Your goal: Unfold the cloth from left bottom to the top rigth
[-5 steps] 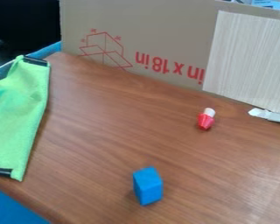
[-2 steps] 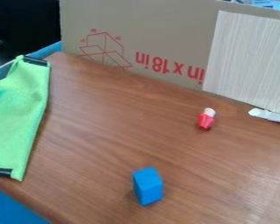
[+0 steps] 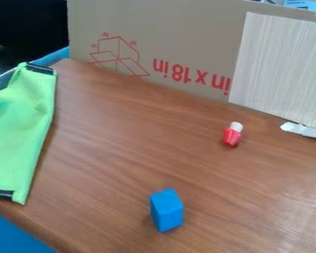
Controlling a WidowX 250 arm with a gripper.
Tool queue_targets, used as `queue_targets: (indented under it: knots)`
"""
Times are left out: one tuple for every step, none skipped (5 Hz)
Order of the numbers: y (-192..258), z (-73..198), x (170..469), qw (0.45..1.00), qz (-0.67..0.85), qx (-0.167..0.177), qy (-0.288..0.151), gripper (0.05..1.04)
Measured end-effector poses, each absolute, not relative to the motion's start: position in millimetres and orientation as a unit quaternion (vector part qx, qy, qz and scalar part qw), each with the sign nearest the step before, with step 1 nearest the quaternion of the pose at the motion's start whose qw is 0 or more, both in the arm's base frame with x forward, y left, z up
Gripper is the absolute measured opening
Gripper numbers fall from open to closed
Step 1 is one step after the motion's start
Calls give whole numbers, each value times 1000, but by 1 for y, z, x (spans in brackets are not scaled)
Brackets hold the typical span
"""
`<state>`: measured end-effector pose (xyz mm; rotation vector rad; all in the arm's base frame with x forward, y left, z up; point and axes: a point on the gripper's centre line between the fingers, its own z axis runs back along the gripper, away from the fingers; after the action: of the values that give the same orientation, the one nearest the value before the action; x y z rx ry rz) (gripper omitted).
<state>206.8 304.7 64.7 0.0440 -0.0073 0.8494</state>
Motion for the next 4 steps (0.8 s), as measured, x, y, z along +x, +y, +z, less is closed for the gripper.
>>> queue_targets:
  knots:
    - [301,54,207,915,403,22,14,977]
    - [298,52,206,915,401,13,28,710]
    - [297,52,206,918,395,7,29,408]
    - [296,56,208,916,401,-2,31,187]
